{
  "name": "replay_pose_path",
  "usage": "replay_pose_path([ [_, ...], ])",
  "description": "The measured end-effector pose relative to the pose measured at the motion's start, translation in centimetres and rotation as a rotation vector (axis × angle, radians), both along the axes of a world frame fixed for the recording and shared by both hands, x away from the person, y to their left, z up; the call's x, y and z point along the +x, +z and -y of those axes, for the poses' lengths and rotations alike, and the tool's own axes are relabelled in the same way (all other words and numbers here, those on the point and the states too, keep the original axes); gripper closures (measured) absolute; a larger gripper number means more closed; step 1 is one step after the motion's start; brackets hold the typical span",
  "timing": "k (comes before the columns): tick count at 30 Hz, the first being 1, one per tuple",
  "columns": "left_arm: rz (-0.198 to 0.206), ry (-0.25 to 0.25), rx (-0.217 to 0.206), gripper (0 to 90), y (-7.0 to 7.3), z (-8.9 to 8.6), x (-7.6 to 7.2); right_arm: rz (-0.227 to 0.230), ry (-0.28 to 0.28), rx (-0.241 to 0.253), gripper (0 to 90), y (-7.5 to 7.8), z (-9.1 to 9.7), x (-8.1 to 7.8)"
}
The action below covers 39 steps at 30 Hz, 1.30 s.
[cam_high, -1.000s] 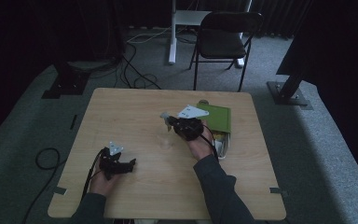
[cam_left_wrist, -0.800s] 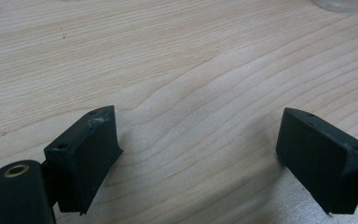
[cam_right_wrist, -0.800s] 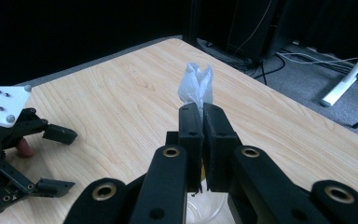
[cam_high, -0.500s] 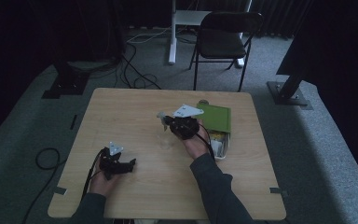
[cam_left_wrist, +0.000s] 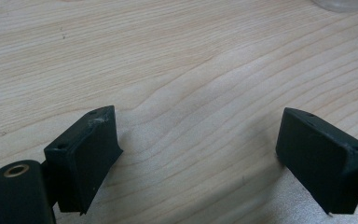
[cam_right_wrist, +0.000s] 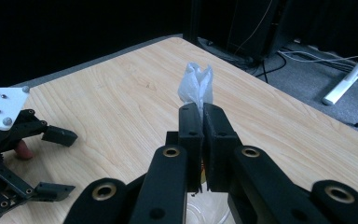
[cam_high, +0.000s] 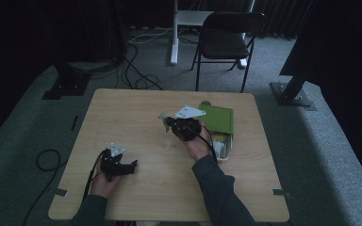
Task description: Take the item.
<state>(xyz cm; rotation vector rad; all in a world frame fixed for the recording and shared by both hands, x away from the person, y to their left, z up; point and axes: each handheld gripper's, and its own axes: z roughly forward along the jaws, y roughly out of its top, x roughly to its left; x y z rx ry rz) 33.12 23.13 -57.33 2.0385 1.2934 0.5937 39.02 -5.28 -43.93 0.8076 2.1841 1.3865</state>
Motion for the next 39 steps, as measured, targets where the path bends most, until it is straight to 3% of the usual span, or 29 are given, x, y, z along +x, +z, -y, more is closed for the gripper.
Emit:
replay_pose_path([
  [5, 0.0, 0.0, 0.0, 13.8, 0.0, 0.0, 0.0, -0.002, -0.006, 0.005, 85.4, -0.1, 0.1, 0.1],
  [8, 0.0, -0.001, 0.001, 13.8, 0.0, 0.0, 0.0, -0.006, -0.016, 0.017, 54.1, -0.1, 0.1, 0.2],
  [11, 0.0, -0.001, 0.001, 13.8, 0.0, 0.0, 0.0, 0.005, -0.03, 0.037, 49.4, 0.0, 0.5, 0.1],
  [18, 0.001, 0.0, 0.001, 13.8, 0.0, 0.0, 0.0, 0.011, -0.037, 0.039, 49.0, 0.2, 1.1, -0.5],
  [28, 0.0, 0.0, 0.0, 13.8, 0.0, 0.0, 0.0, 0.014, 0.032, -0.007, 49.0, -0.8, 1.3, -3.4],
  [34, -0.001, -0.002, 0.004, 13.9, 0.0, 0.0, 0.0, -0.003, 0.082, -0.065, 48.7, -3.2, 1.5, -5.9],
  [39, 0.0, -0.002, 0.004, 13.8, 0.0, 0.0, 0.0, -0.015, 0.089, -0.111, 48.5, -5.3, 2.1, -7.3],
])
